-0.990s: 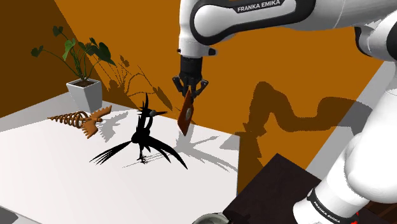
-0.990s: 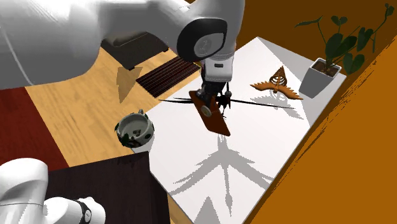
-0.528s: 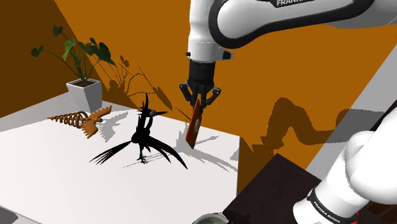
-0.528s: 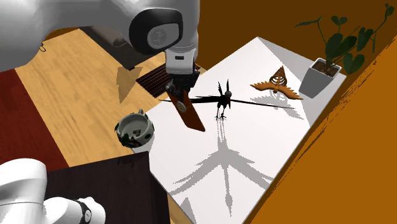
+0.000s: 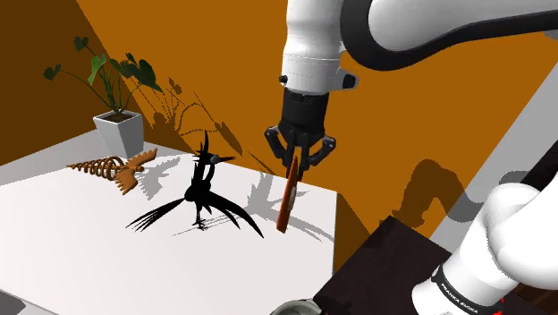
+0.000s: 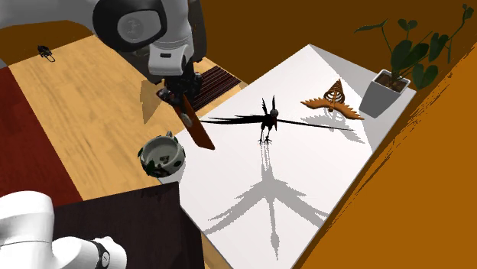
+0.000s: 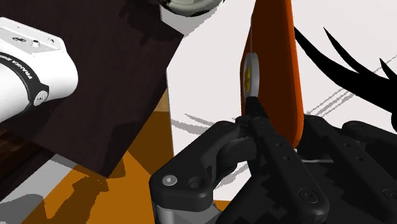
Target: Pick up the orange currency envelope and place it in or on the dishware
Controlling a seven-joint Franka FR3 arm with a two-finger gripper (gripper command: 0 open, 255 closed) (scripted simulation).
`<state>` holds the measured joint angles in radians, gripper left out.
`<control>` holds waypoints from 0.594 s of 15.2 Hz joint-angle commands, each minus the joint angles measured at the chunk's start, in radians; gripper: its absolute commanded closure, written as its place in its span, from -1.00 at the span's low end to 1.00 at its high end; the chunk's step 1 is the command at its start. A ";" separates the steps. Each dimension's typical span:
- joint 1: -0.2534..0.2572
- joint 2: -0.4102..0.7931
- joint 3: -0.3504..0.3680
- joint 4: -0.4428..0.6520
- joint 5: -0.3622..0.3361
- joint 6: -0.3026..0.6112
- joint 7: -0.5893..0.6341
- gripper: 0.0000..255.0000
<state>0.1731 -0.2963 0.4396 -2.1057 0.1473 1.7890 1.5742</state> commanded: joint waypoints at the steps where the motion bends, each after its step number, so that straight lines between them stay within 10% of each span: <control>1: 0.023 -0.052 0.018 -0.032 0.028 -0.014 0.031 1.00; 9: 0.114 -0.203 0.094 -0.088 0.127 -0.082 0.159 1.00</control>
<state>0.2763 -0.4872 0.5205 -2.1945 0.2632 1.7157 1.7122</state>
